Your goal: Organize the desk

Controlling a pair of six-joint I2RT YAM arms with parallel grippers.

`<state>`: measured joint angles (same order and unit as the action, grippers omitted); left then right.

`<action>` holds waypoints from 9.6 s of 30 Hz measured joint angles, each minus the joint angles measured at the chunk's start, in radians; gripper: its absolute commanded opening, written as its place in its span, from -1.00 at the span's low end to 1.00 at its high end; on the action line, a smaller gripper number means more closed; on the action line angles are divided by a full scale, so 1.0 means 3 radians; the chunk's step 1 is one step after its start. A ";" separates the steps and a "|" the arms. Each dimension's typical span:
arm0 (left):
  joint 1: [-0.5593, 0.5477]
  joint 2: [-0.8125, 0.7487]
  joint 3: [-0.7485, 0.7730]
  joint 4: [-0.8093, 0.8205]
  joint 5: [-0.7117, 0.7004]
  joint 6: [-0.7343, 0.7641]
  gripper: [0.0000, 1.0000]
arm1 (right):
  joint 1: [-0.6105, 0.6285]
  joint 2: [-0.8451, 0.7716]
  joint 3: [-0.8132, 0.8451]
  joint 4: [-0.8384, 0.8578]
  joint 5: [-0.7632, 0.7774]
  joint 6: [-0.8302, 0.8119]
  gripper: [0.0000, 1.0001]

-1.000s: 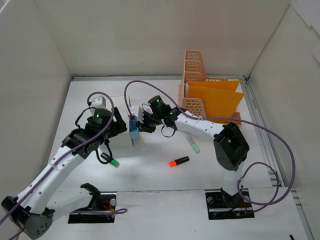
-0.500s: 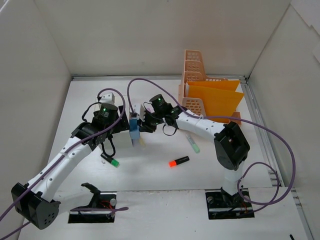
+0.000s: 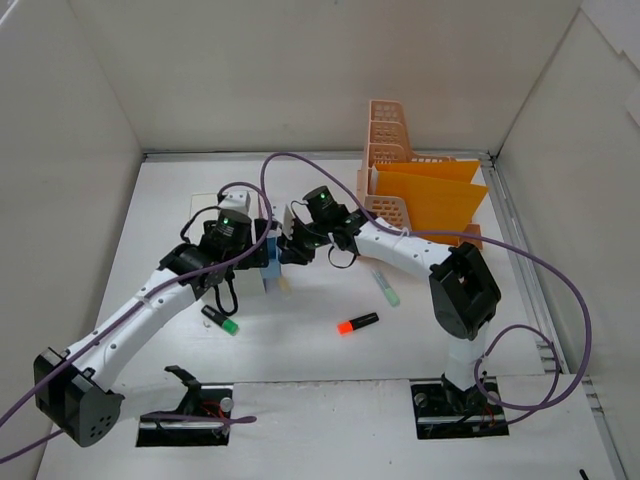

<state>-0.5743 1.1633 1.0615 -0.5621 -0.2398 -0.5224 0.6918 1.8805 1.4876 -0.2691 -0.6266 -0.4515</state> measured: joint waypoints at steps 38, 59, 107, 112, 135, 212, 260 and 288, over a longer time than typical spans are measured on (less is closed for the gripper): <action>-0.0332 0.0299 -0.0031 -0.0058 -0.0866 -0.0045 0.31 | -0.0215 -0.0108 -0.0257 0.0131 -0.0137 0.0057 -0.98; -0.0192 0.0086 -0.0192 -0.0003 -0.0776 -0.0013 0.34 | -0.0284 -0.0247 -0.0426 0.0109 -0.0137 0.0011 -0.53; -0.0065 -0.2037 -0.0089 -0.0626 -0.0183 -0.0783 -0.54 | -0.0090 -0.2033 -0.1507 -0.0757 -0.0225 -0.1344 -0.74; -0.0062 -0.2372 -0.0379 -0.0926 -0.0089 -0.1108 -0.06 | -0.0132 -0.2281 -0.1773 -0.1106 -0.0146 -0.1874 0.08; -0.0169 -0.2106 -0.1314 -0.0952 0.0001 -0.1806 0.37 | -0.0103 -0.0938 -0.1743 -0.1334 0.0646 -0.2471 0.16; -0.0286 -0.2369 -0.1560 -0.0905 -0.0164 -0.1962 0.38 | 0.0512 0.0425 0.1790 -0.2154 0.1155 -0.0960 -0.42; -0.1134 0.0055 -0.1567 -0.0848 -0.1166 -0.4214 0.33 | -0.0290 -0.1068 0.0511 -0.1689 0.0474 -0.0496 -0.31; -0.1041 0.0842 -0.1231 -0.1101 -0.1272 -0.4367 -0.03 | -0.0415 -0.1298 0.0459 -0.1589 0.0324 -0.0425 -0.30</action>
<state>-0.8867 1.4158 0.6922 -0.8925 -0.6212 -1.8324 0.5674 1.4910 1.6253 -0.7460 -0.5293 -0.5789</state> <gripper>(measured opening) 0.531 0.349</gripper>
